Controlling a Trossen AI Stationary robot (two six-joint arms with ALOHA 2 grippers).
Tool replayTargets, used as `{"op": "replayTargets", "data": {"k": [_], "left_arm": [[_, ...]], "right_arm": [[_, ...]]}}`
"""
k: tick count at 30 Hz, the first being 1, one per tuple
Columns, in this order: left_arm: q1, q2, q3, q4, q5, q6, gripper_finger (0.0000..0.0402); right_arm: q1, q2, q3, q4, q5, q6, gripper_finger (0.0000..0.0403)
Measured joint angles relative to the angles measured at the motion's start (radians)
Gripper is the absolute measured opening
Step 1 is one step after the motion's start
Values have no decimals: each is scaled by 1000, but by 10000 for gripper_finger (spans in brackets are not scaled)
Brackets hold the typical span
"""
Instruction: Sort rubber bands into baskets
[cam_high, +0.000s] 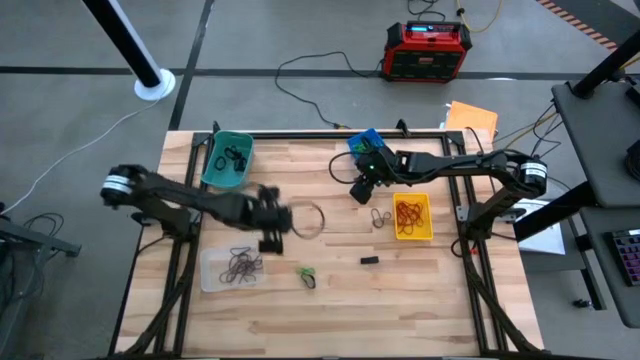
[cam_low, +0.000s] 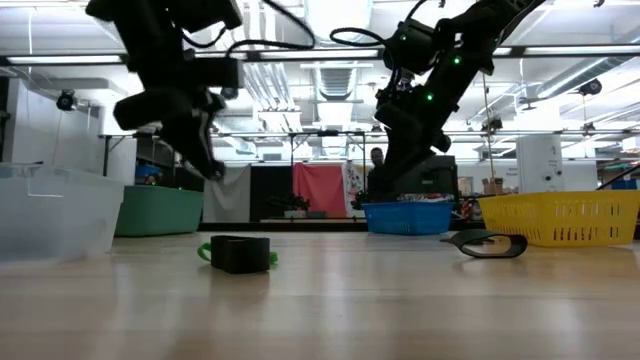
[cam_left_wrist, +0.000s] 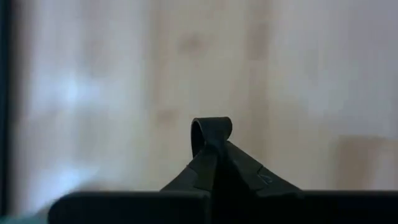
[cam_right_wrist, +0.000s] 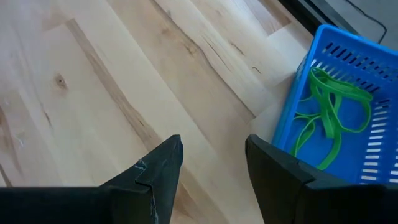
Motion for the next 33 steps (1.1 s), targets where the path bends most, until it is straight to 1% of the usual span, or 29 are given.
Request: {"op": "replayTargets", "data": {"k": [2,5,10,13,16,19,22,33], "left_arm": [[71,-76,-7,-57,-17,-6,0],[214,-204,-54,-73,-18,-19,0],[540,-383,-141,-71,-21,-92,0],[730,-434,-168,-82,-17,-178,0],[864,-451,-179,-97,-8,-208,0],[924,-447,-187,-96,-2,-201,6],[938,-434,-191,-95,-9,-185,25],[933,-427,-201,-88,-17,-176,138]], "right_arm": [[0,0,-2,0,0,9,171],[0,0,-5,1,0,14,171],[0,0,-6,29,0,15,171],[0,0,-6,40,0,14,171],[0,0,-6,55,0,14,171],[0,0,-6,61,-1,15,171],[0,0,-6,61,-1,15,171],[2,0,-6,42,-3,26,171]]}}
